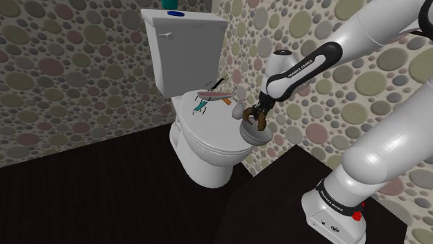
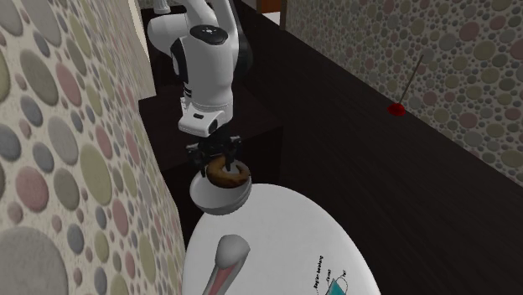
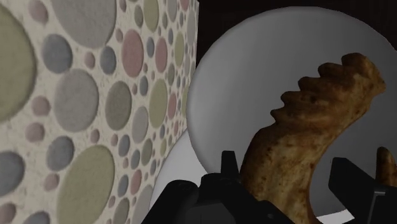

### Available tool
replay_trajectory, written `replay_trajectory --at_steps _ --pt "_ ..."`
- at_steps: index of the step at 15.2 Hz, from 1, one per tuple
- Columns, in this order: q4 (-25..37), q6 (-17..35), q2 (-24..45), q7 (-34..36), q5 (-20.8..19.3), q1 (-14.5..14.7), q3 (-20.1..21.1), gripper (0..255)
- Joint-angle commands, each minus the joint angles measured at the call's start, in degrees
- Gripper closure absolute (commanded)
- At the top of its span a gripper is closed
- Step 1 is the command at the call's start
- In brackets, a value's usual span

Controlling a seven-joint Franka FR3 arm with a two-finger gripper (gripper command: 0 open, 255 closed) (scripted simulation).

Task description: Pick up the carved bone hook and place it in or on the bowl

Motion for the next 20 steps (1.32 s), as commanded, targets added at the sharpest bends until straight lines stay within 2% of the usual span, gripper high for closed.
replay_trajectory --at_steps 1,6,14,15,20 --pt "0.03 1.85 1.84 0.63 -0.79 -0.19 -0.08 255" --pt "-0.14 6.3 6.22 2.87 -3.29 -0.43 -0.39 255" --pt "-0.14 6.3 6.22 2.87 -3.29 -0.43 -0.39 255" --pt "-0.09 6.26 6.23 2.91 -3.27 -0.4 -0.36 0" --pt "-0.14 6.3 6.22 2.87 -3.29 -0.43 -0.39 0"
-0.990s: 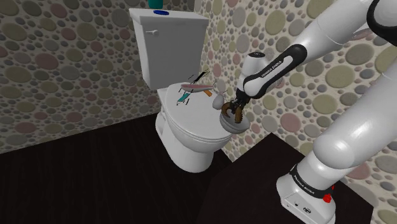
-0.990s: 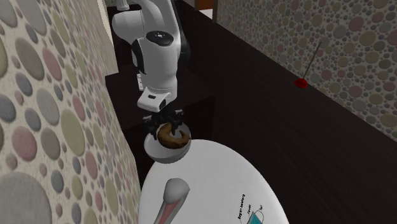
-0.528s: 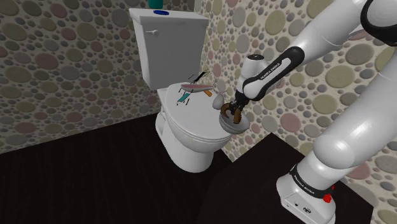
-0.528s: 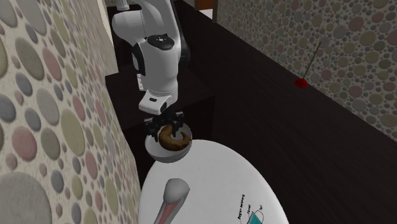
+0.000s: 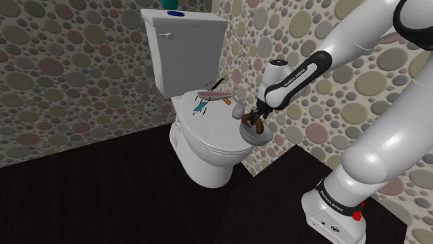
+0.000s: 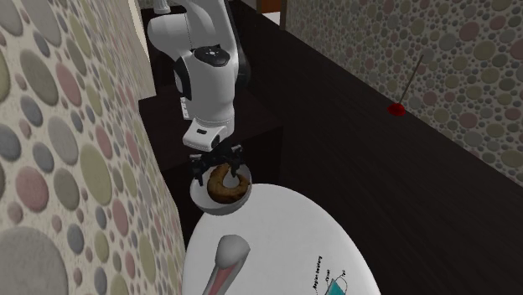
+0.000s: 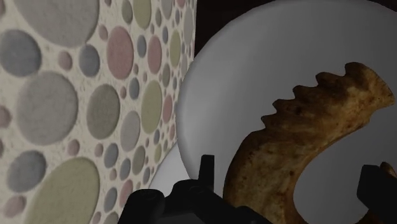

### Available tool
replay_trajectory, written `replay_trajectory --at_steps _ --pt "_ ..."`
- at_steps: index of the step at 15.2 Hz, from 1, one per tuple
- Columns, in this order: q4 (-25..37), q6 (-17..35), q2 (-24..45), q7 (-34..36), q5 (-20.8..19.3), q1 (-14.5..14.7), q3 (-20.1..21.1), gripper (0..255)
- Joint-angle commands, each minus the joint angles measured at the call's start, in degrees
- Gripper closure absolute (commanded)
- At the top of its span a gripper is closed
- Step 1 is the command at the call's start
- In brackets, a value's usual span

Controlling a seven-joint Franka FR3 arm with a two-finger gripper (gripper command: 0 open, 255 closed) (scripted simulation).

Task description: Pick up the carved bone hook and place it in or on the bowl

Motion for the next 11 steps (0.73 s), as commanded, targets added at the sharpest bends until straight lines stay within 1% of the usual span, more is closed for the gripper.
replay_trajectory --at_steps 1,4,11 --pt "-0.18 -2.05 -2.26 -0.9 1.21 0.11 0.33 0" --pt "-0.1 -7.99 -8.16 -2.85 3.97 0.75 0.87 0" --pt "-0.1 -7.99 -8.16 -2.85 3.96 0.8 0.82 0"
